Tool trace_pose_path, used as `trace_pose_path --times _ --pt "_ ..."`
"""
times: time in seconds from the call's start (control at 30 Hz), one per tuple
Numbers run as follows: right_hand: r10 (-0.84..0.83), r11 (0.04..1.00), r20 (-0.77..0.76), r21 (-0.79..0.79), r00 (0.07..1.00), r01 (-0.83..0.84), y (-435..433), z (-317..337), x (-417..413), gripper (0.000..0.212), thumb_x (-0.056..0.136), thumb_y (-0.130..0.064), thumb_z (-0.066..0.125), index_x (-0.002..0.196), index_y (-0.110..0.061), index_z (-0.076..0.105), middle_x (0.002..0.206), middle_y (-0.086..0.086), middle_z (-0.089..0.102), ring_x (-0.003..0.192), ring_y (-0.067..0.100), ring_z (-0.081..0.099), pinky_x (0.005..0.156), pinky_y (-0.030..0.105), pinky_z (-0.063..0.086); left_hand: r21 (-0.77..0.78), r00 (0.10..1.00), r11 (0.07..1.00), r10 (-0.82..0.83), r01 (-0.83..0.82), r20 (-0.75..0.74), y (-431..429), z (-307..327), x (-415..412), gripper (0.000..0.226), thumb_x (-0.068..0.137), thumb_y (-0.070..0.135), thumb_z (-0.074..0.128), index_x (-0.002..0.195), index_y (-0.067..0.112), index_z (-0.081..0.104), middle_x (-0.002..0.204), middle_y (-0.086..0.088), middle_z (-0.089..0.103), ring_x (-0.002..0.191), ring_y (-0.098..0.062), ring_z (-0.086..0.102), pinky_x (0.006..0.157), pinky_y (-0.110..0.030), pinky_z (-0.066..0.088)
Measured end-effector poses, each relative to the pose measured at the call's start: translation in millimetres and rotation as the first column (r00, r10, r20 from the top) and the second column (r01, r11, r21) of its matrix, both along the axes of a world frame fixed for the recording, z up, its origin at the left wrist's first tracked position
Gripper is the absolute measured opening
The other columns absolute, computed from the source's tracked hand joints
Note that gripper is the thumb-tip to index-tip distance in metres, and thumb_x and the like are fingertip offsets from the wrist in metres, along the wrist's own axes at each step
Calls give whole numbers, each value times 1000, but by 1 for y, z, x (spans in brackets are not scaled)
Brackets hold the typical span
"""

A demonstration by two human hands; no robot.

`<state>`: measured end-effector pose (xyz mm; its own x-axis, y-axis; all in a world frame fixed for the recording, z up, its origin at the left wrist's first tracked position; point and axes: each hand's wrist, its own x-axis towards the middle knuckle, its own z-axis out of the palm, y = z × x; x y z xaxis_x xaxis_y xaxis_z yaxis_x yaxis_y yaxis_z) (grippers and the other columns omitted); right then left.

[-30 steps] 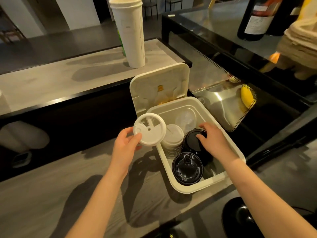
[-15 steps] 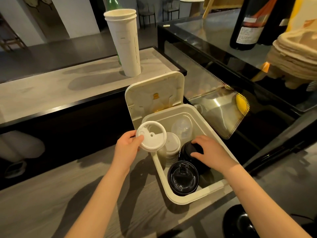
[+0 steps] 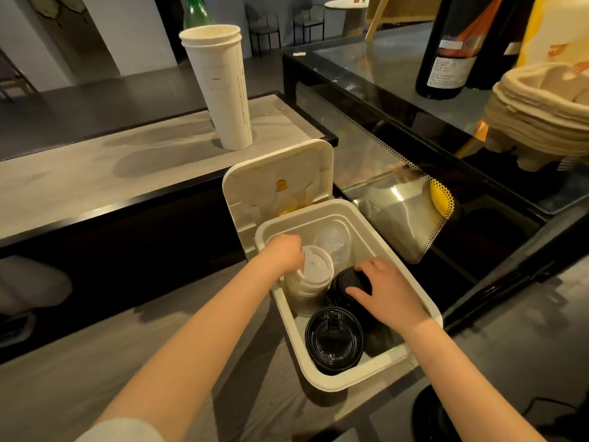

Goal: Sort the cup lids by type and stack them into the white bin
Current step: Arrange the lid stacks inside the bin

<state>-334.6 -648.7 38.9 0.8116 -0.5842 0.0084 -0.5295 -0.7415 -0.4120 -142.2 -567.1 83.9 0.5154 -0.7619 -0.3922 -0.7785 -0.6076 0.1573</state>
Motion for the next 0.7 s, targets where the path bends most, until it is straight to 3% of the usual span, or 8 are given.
trace_pose_path --times 0.13,0.27,0.4,0.53,0.7 --pt "3 1000 0 -9 1000 -3 -1 -1 0 49 88 -46 57 127 -18 51 121 -1 51 116 17 45 96 26 37 -52 996 999 11 -6 92 0 -11 -5 27 89 8 48 116 5 47 114 -14 53 105 -31 51 86 -39 48" --pt "4 1000 -4 -19 1000 -4 -1 -3 0 48 88 -47 57 126 -18 52 120 -1 51 115 17 45 95 26 37 -274 963 947 -99 168 251 17 -18 -10 27 90 27 47 111 14 58 117 -4 52 111 -25 45 91 -38 37" --pt "5 1000 -5 -16 1000 -5 -1 -2 0 50 88 -47 57 128 -18 51 123 -1 51 117 17 45 97 26 37 -137 920 948 -234 288 314 35 -26 -12 42 92 49 43 118 22 62 128 3 52 119 -21 44 97 -40 31" --pt "6 1000 -15 -19 1000 -6 1 -2 -1 50 89 -46 56 130 -17 50 125 0 51 118 17 44 99 28 37 -87 915 957 -233 275 329 40 -26 -9 41 95 46 37 117 24 63 123 4 55 118 -22 43 98 -37 26" --pt "22 999 -40 -42 999 -24 5 2 -1 51 90 -47 53 132 -18 48 127 0 49 118 18 44 99 29 38 -101 930 959 -225 263 290 37 -24 -9 35 92 47 44 111 27 66 132 5 49 117 -23 43 100 -40 26"
